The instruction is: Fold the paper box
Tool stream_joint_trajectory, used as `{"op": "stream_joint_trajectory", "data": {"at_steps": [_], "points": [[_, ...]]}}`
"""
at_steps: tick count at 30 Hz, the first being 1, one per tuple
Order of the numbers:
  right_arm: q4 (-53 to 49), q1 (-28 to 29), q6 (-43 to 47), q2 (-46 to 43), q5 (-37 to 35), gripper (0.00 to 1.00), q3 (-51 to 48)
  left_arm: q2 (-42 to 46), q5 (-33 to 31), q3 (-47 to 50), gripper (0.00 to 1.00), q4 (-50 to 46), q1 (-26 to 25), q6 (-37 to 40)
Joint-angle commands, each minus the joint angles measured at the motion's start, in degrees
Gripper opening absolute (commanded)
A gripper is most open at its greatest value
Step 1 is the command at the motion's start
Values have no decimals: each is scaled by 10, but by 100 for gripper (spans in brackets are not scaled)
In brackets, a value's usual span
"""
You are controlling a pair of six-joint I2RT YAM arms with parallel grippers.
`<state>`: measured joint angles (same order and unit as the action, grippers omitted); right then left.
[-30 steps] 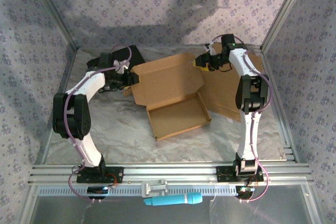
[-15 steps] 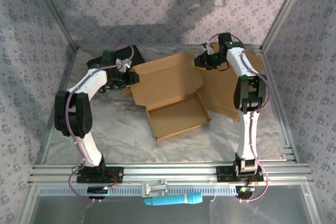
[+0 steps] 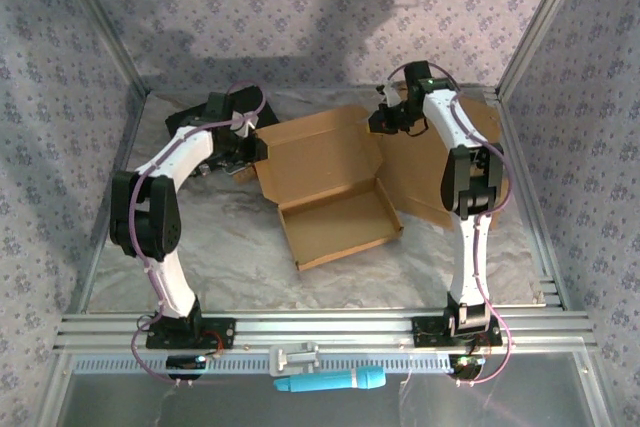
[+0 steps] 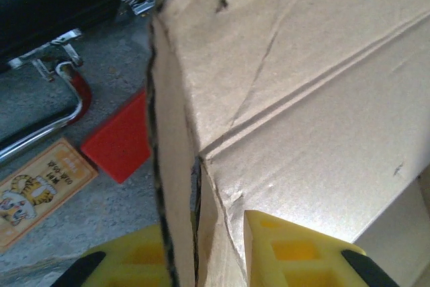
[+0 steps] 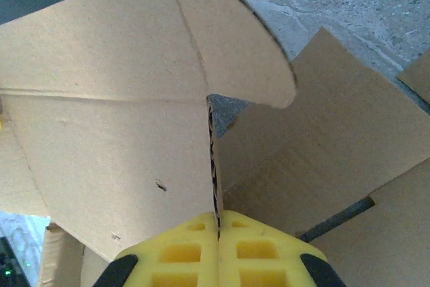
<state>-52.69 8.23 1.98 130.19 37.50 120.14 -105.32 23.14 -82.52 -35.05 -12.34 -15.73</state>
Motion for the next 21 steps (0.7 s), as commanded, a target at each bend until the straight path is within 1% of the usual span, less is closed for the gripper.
{"op": "stream_joint_trajectory", "data": {"at_steps": [1, 3, 7, 11, 14, 15, 18, 21], "points": [[11, 10, -15, -58, -55, 0, -21, 10, -45, -33, 24, -30, -12, 5], [26, 16, -22, -76, -79, 0, -38, 16, -63, -37, 25, -35, -17, 3], [50, 26, -29, -107, -108, 0, -77, 15, -74, -42, 23, -53, -22, 2], [66, 40, -34, -131, -136, 0, -107, 18, -88, -42, 16, -57, -26, 0], [89, 54, -44, -154, -158, 0, -136, 20, -106, -51, 3, -61, -33, -9], [97, 60, -48, -161, -168, 0, -146, 19, -114, -59, 1, -65, -37, -12], [130, 81, -63, -187, -202, 0, -181, 20, -142, -80, 0, -71, -48, -25], [173, 108, -88, -224, -262, 0, -225, 29, -189, -106, 0, -78, -68, -45]]}}
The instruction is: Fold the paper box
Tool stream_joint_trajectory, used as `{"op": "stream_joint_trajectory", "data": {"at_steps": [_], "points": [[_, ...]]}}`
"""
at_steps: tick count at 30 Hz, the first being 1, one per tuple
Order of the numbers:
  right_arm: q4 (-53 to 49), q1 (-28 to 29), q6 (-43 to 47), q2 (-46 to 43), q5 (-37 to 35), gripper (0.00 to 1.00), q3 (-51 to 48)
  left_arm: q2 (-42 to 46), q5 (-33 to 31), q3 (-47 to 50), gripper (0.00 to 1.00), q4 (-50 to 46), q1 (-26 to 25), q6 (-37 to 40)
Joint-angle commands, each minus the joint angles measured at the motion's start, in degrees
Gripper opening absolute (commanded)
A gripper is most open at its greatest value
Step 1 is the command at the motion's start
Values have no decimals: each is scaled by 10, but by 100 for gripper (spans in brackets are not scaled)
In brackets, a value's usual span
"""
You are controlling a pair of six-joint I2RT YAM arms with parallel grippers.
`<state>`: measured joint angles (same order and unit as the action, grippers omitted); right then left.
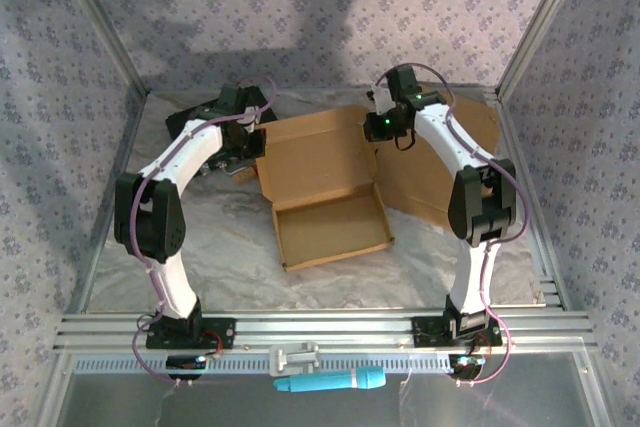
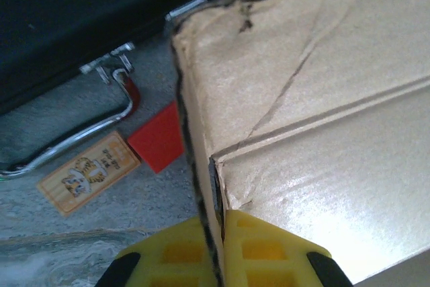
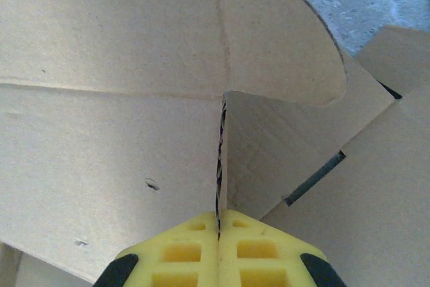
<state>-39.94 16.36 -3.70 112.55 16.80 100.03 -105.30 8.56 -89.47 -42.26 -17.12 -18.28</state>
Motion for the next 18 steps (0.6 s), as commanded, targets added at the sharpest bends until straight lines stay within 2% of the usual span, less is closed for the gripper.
{"op": "stream_joint_trajectory", "data": {"at_steps": [1, 4, 8, 12, 16, 18], "points": [[72, 34, -43, -65, -81, 0, -47, 36, -64, -39, 0, -1, -29, -25], [157, 69, -78, -119, -156, 0, -123, 63, -125, -30, 0, 30, -54, -40], [323, 116, -117, -196, -241, 0, -248, 125, -194, 52, 0, 175, -86, -38], [439, 151, -124, -228, -305, 0, -312, 182, -209, 162, 0, 345, -92, -44], [481, 163, -128, -218, -342, 0, -312, 207, -202, 267, 0, 534, -92, -22], [507, 167, -124, -216, -349, 0, -334, 206, -199, 295, 0, 598, -92, -13]]}}
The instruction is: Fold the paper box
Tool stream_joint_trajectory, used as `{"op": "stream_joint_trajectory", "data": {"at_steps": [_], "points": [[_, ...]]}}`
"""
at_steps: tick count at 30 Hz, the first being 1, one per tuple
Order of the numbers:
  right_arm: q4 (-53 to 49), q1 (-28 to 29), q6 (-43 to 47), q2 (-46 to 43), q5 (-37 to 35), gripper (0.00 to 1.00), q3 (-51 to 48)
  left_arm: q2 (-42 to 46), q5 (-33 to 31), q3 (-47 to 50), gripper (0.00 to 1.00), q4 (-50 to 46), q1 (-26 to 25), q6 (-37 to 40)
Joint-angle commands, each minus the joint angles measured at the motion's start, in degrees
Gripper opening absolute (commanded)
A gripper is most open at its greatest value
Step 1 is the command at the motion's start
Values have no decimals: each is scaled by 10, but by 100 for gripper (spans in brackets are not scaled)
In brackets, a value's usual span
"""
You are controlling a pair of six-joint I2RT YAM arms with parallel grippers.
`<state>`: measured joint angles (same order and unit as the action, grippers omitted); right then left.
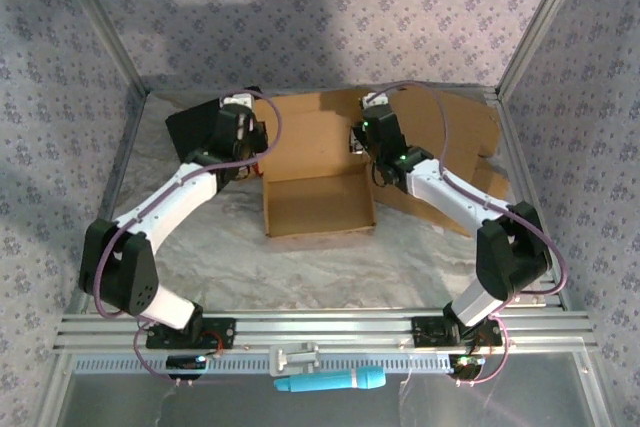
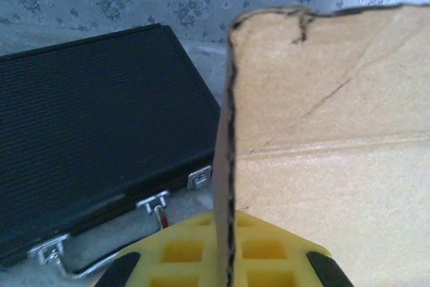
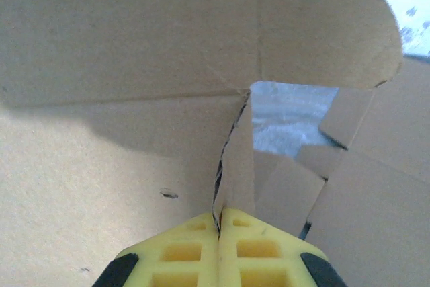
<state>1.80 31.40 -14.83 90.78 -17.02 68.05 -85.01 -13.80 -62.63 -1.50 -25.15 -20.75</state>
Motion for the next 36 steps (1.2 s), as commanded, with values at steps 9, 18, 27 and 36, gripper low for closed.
{"op": "stream_joint_trajectory", "data": {"at_steps": [9, 18, 27, 36], "points": [[168, 27, 12, -25, 31, 8, -103, -11, 4, 104, 4, 324, -20, 31], [186, 27, 8, -91, 39, 21, -209, -18, -44, 147, 5, 373, -84, 103], [14, 23, -32, -180, 129, 41, -191, -15, -87, 231, 8, 435, -121, 116], [-189, 23, -111, -348, 150, 69, -181, -24, -121, 223, 7, 442, -150, 144]]}}
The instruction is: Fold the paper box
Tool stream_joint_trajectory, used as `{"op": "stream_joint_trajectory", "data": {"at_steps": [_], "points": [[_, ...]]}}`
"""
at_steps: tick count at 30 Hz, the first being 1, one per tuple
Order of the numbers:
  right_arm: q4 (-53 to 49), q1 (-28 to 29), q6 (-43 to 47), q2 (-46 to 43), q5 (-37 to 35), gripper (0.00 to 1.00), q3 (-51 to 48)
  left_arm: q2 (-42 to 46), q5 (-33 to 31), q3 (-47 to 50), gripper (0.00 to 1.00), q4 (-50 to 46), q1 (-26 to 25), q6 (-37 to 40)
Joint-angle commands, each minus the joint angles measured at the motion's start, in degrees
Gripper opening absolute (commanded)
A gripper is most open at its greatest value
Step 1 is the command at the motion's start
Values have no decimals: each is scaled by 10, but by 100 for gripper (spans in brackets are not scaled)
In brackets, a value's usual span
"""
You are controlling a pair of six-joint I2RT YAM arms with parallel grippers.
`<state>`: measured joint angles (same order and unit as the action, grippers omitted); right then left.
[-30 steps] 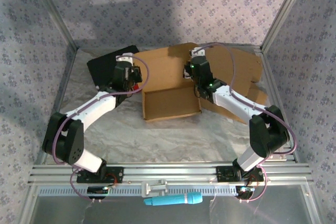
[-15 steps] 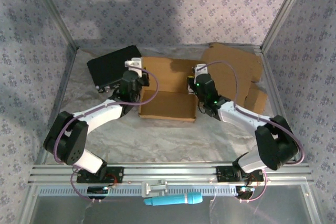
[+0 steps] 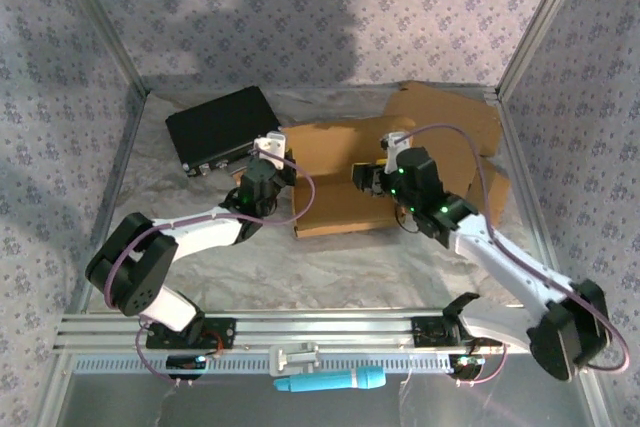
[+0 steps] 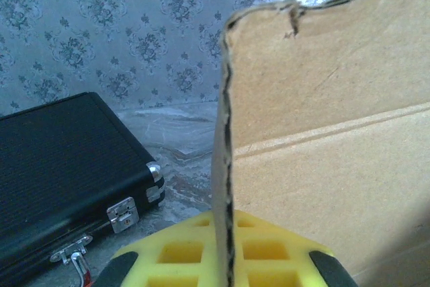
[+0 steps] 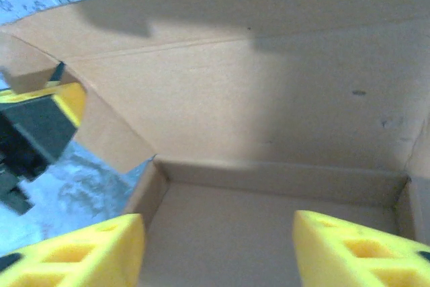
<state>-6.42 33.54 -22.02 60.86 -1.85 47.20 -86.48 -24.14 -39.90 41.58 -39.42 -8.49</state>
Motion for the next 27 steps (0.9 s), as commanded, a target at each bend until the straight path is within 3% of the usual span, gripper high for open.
{"op": "stream_joint_trajectory", "data": {"at_steps": [1, 7, 14, 19, 23, 27], "points": [[-138, -2, -55, -65, -29, 72, 45, -9, -19, -7, 7, 10, -9, 26], [-260, -86, -134, -58, -71, 74, 180, -3, -7, -7, 8, 5, -9, 50], [-349, -242, -194, 110, -35, 72, 384, -2, -5, -3, 9, 3, -6, 63], [-406, -330, -189, 311, 124, 69, 536, -8, 10, -9, 9, 3, 7, 66], [-489, -345, -170, 473, 237, 71, 682, -14, 37, -23, 9, -1, 26, 66], [-590, -336, -144, 582, 292, 72, 812, -28, 65, -42, 10, -4, 44, 74]]}}
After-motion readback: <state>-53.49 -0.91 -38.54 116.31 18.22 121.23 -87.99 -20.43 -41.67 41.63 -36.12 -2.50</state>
